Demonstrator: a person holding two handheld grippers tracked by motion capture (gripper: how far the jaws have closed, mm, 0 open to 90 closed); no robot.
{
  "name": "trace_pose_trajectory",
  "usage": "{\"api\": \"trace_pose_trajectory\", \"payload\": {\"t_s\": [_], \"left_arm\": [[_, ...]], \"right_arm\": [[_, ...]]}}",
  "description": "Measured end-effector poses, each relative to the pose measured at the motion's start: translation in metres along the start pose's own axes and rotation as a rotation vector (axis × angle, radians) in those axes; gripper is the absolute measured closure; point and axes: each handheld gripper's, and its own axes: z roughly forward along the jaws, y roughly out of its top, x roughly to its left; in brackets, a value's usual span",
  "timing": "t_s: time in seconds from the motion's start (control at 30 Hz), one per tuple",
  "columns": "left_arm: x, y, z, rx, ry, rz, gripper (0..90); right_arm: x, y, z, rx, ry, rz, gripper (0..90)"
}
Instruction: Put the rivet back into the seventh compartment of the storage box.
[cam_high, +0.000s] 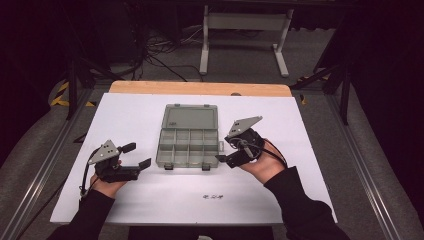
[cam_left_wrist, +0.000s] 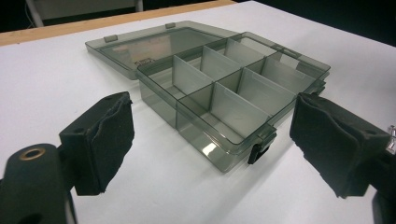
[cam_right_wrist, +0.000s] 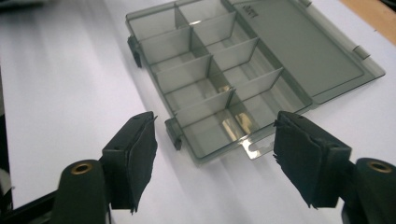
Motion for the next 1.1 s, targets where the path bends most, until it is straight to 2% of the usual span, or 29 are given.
{"api": "trace_pose_trajectory", "payload": {"t_s": [0.13,0.23,0.43,0.77,1.1], "left_arm": [[0.0,-0.002,-0.002,0.001,0.007,0.002,14.1],[0.0,-0.002,-0.003,-0.005,0.01,-0.001,14.0],[0.0,-0.004,-0.005,0.003,0.013,-0.005,14.1],[0.001,-0.005,-0.005,0.008,0.014,-0.007,14.1],[0.002,-0.005,-0.004,0.017,0.01,-0.006,14.1]], "right_arm": [[0.004,0.003,0.0,0.05,0.005,-0.023,29.9],[0.006,0.004,0.0,0.067,0.011,-0.029,30.0],[0.01,0.006,0.004,0.137,0.046,-0.06,29.8],[0.016,0.004,0.012,0.24,0.099,-0.078,29.5],[0.021,-0.001,0.018,0.284,0.117,-0.089,30.4]]}}
